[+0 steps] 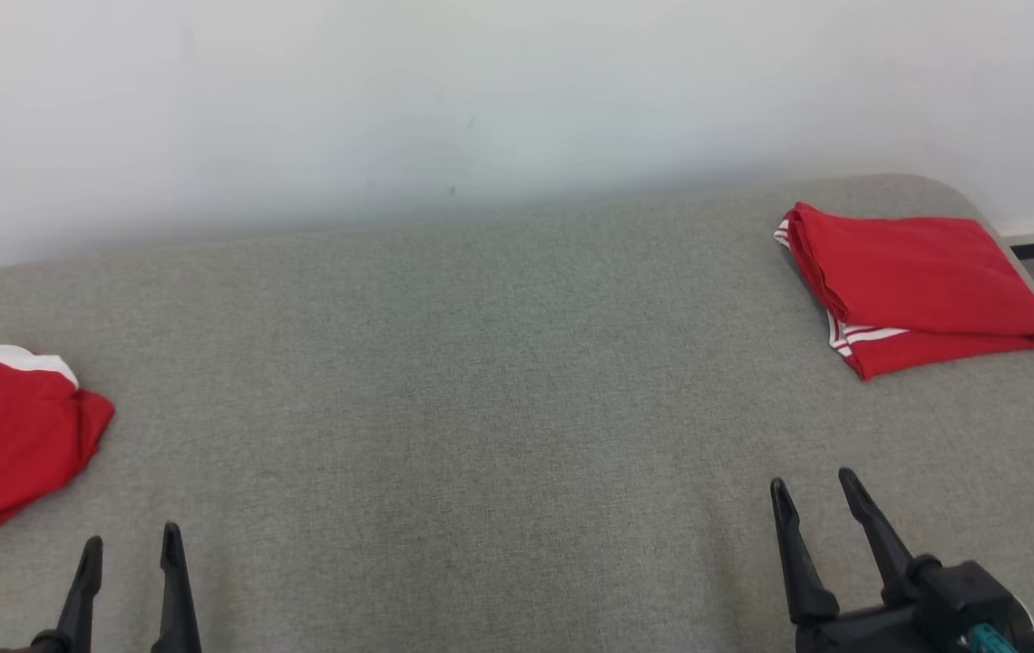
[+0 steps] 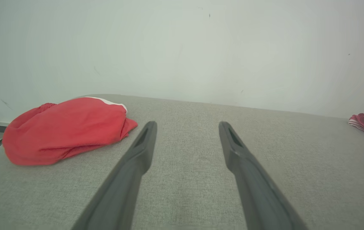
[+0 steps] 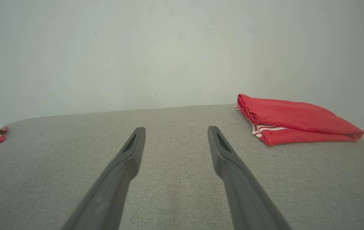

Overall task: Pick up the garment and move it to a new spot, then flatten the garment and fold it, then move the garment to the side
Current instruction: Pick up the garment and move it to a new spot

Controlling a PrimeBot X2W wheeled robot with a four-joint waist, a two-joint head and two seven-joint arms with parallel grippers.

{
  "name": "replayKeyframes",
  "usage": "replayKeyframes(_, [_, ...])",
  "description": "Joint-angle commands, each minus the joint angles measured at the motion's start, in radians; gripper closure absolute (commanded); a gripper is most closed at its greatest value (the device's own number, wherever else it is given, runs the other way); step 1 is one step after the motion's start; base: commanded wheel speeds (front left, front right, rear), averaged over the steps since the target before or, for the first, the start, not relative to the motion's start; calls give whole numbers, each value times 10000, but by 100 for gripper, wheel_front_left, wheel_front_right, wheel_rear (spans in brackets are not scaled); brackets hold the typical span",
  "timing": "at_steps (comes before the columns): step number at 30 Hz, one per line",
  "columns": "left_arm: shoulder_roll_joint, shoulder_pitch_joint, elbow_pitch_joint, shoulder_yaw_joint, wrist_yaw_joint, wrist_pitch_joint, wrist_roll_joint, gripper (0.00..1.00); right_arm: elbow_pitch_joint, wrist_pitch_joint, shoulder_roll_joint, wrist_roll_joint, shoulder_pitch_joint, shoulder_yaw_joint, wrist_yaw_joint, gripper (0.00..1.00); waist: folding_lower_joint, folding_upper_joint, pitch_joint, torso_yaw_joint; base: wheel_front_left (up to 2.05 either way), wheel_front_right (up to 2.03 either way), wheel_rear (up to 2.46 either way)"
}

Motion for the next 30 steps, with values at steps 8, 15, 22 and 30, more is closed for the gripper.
replayKeyframes(8, [-19,356,135,-96,10,-2,109,0,-196,-21,242,-82,816,-107,-29,0,3,1,-405,288,0,0,0])
replayKeyframes(15, [-22,461,244,-157,33,-2,155,0,-170,-37,284,-105,879,-39,-29,0,3,1,-495,335,0,0,0])
replayKeyframes(22, [-24,456,312,-204,40,-2,208,0,-118,-48,250,-67,895,-38,-29,0,3,1,-535,386,0,0,0])
replayKeyframes(30, [-22,303,295,-153,119,-2,230,0,12,-50,274,12,856,53,-29,0,3,1,-534,851,0,0,0])
